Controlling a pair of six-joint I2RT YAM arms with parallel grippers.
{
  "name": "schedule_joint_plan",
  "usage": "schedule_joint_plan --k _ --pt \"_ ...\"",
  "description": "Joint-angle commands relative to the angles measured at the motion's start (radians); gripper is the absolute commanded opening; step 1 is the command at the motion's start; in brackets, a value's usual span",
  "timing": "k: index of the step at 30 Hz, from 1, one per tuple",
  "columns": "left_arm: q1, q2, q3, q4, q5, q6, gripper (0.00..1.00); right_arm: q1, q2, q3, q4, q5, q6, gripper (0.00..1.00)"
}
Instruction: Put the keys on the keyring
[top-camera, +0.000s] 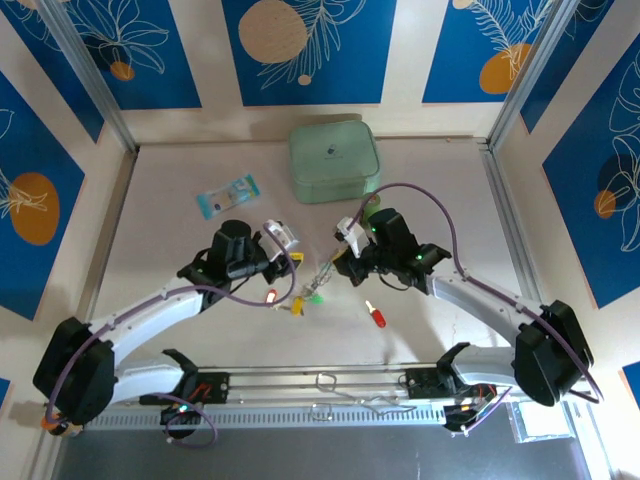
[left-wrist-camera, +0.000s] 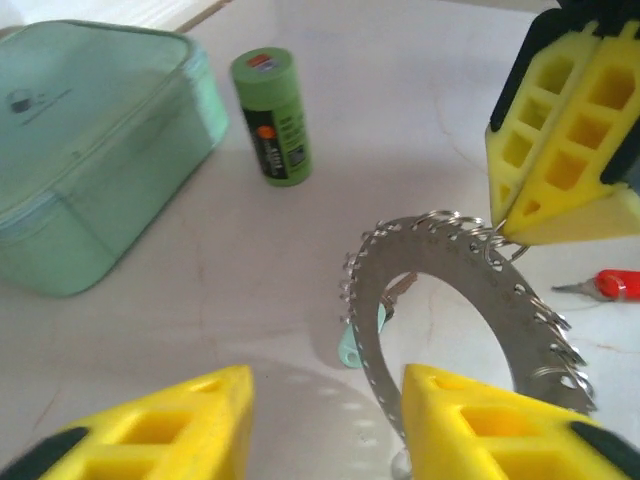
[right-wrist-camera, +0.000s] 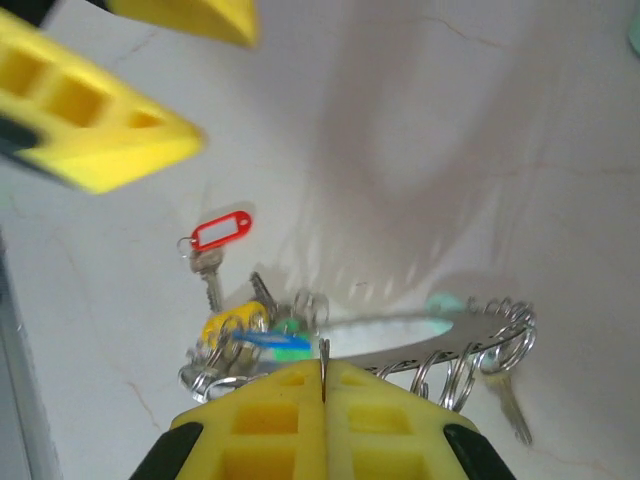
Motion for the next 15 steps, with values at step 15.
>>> schedule_joint_plan --k 15 --pt "0.003 0.161 0.081 -0.012 0.536 0.242 0.33 0.028 -0.046 0.006 0.021 -0.148 -0.214 0.0"
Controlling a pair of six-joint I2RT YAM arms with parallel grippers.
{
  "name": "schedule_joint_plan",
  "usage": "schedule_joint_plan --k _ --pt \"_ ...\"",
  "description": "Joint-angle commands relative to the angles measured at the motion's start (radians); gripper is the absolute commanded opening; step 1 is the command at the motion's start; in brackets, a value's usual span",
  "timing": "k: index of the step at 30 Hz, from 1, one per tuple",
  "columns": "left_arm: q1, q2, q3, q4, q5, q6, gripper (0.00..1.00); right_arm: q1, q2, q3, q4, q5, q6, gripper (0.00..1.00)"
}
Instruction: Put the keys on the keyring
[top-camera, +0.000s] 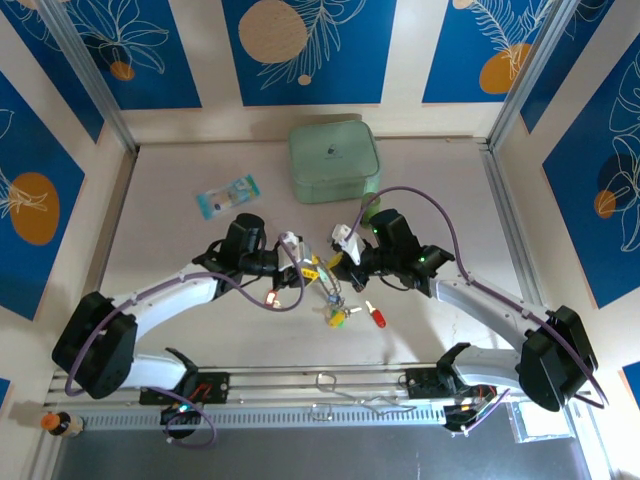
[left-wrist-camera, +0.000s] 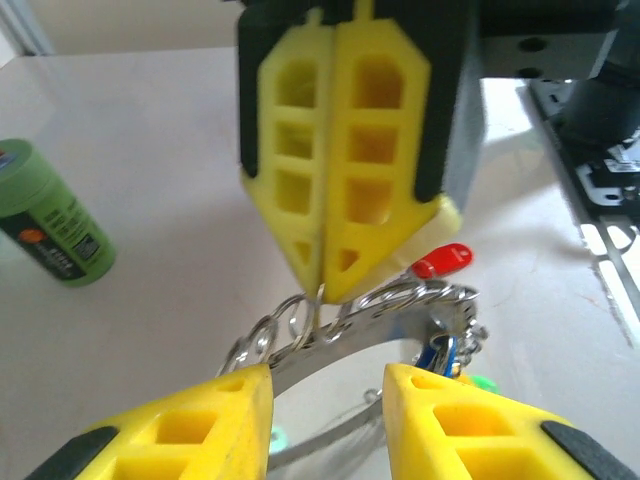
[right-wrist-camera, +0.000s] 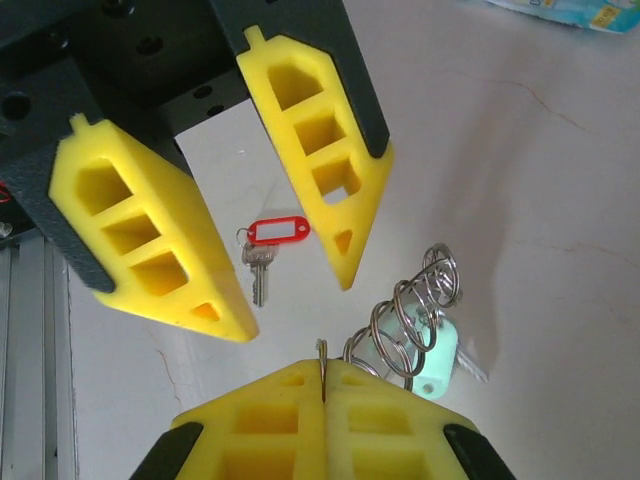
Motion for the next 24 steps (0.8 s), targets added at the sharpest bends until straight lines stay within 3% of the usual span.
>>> schedule_joint_plan --k 1,9,19,23,24 --pt "0.002 0.019 0.02 -0.002 0.113 0.031 0.32 0.014 -0.021 0.005 0.033 -0.045 -0.034 0.0" --pt "0.002 0.048 0.026 0.018 0.095 -0.001 0.24 0.03 0.001 0.01 0.065 -0.076 -0.034 0.0" --pt "0.002 0.062 0.023 0.074 0.151 -0.057 0.17 0.047 0.034 0.018 0.076 -0.064 -0.036 0.0" --pt "0.002 0.068 0.031 0.059 0.159 -0.054 0.0 0.047 0.037 0.021 0.071 -0.055 -0.038 0.0" --pt "0.002 0.069 0.036 0.047 0.151 -0.05 0.0 0.047 0.034 0.02 0.071 -0.042 -0.038 0.0"
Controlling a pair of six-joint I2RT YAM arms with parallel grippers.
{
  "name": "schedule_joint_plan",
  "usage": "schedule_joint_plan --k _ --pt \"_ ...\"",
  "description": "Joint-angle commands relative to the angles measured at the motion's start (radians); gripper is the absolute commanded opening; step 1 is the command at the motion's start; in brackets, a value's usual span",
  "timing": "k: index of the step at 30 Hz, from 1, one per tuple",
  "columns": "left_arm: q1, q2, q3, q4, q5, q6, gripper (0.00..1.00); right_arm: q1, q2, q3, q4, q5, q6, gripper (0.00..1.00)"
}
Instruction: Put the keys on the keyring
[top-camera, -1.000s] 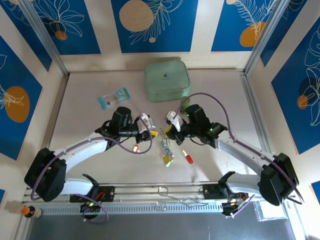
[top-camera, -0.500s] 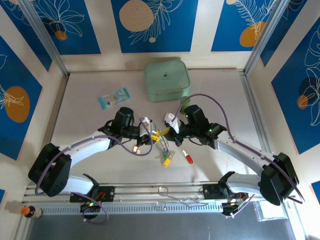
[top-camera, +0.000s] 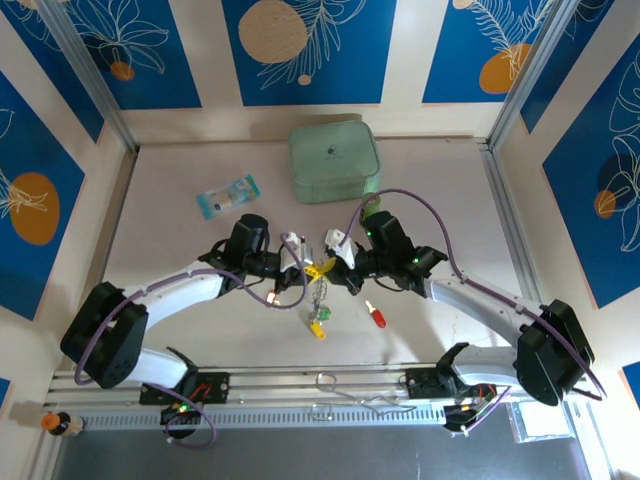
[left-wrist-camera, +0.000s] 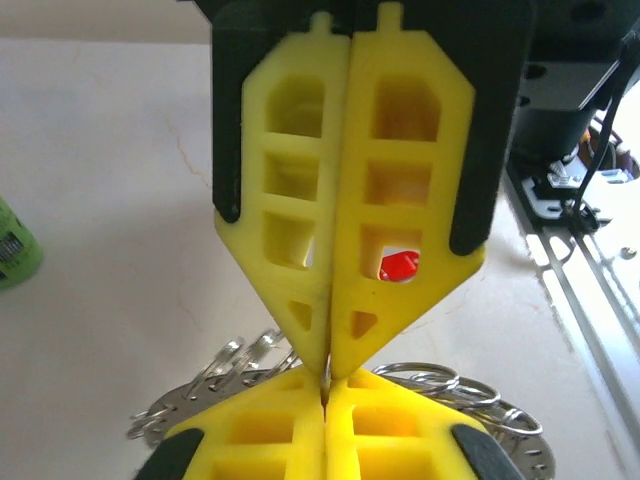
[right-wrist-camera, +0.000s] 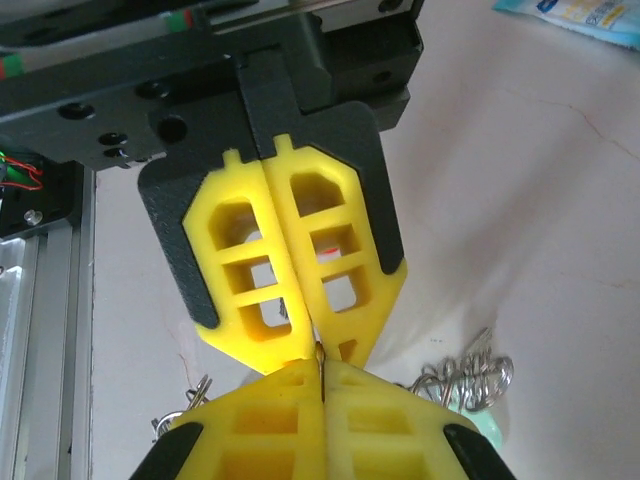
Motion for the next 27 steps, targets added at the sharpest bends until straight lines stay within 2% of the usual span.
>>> schedule_joint_plan --k 1,3,5,8,11,12,15,21,25,27 --pt "-0.003 0.005 0.038 0.013 0.052 0.004 0.0 0.008 -0.003 0.018 0.037 0.01 -0.011 0.0" --pt "-0.003 -0.003 0.04 0.01 0.01 -0.031 0.0 0.0 -0.034 0.003 0.052 0.066 0.006 0.22" --pt "-0.003 -0.017 0.044 0.007 -0.067 -0.118 0.0 -0.026 -0.094 -0.027 0.091 0.086 0.042 0.33" --pt "-0.004 -0.02 0.081 -0.06 -0.265 -0.341 0.0 -0.07 -0.207 -0.091 0.144 -0.005 0.083 0.39" --pt "-0.004 -0.002 0.184 -0.3 -0.495 -0.639 0.0 -0.054 -0.267 -0.131 0.143 -0.159 0.048 0.38" --pt "-0.004 0.011 0.227 -0.397 -0.534 -0.739 0.0 -0.031 -0.269 -0.14 0.143 -0.173 0.037 0.38" --pt "-0.001 0.05 0.306 -0.568 -0.512 -0.963 0.0 0.046 -0.215 -0.154 0.173 -0.131 0.035 0.36" --pt "0.004 0.06 0.365 -0.701 -0.421 -1.359 0.0 0.184 -0.04 -0.192 0.426 0.109 0.084 0.28" --pt "0.009 0.075 0.473 -0.848 -0.393 -1.496 0.0 0.208 0.052 -0.223 0.594 0.205 0.105 0.26" --pt "0.011 0.091 0.545 -0.955 -0.386 -1.54 0.0 0.223 0.089 -0.234 0.643 0.293 0.098 0.24"
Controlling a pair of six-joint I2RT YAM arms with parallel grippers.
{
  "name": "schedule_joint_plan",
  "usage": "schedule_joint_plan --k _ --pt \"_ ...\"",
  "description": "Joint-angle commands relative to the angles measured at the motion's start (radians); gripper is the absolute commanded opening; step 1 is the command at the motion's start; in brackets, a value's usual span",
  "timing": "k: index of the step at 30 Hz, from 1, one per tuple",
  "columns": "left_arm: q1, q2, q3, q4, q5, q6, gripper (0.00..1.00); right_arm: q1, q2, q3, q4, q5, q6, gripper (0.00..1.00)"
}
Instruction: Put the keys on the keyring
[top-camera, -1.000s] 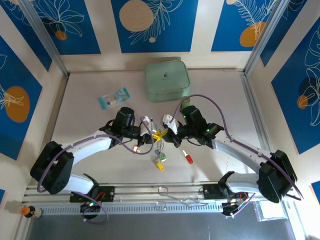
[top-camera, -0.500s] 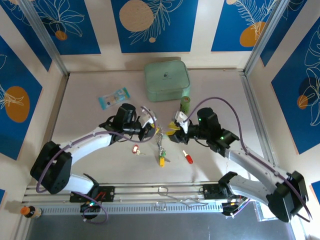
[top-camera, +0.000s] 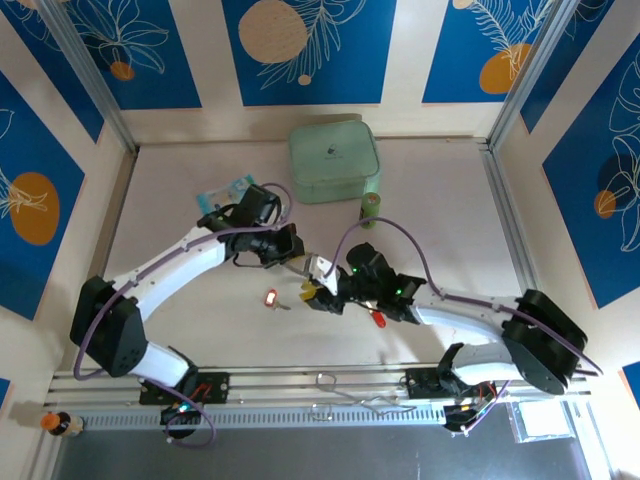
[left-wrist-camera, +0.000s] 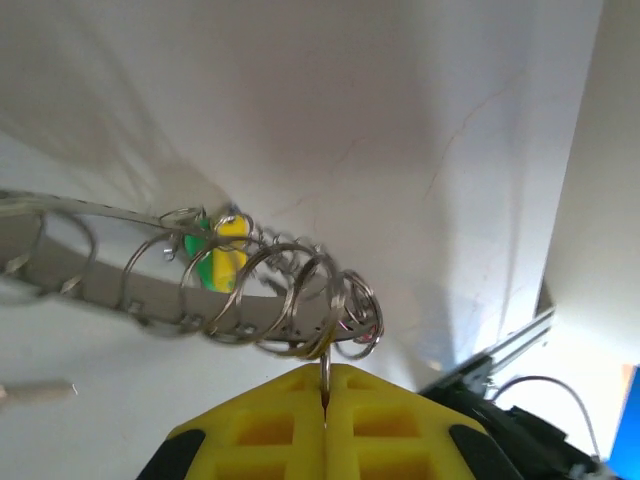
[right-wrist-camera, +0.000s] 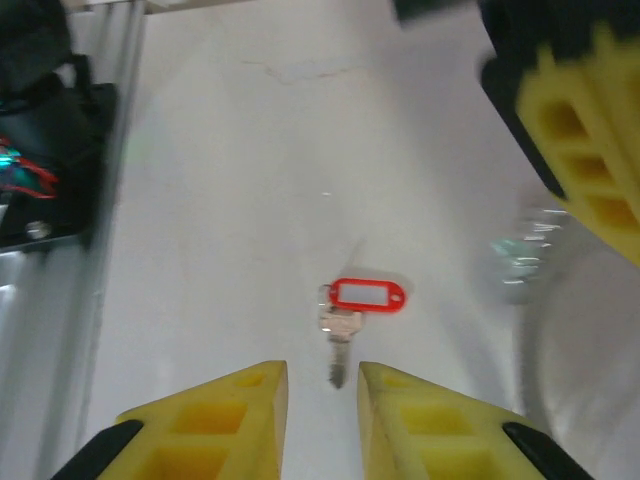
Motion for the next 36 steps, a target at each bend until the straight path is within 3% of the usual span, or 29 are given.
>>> schedule_joint_plan --k 1,5,9,15,36 --pt "0.008 0.027 0.126 -0.252 0.041 -0.195 0.0 0.02 0.04 -0.024 0.194 0.18 0.01 0.24" --pt "0.008 0.068 0.212 -0.379 0.106 -0.265 0.0 0.02 0.054 -0.074 0.333 0.282 -0.01 0.24" --pt "0.01 0.091 0.23 -0.384 0.182 -0.331 0.0 0.027 0.067 -0.092 0.424 0.332 -0.061 0.25" --pt "0.01 0.092 0.259 -0.425 0.183 -0.378 0.0 0.028 0.054 -0.13 0.527 0.401 -0.14 0.25" --pt "0.008 0.063 0.196 -0.397 0.214 -0.505 0.0 0.054 0.075 -0.144 0.647 0.349 -0.142 0.19"
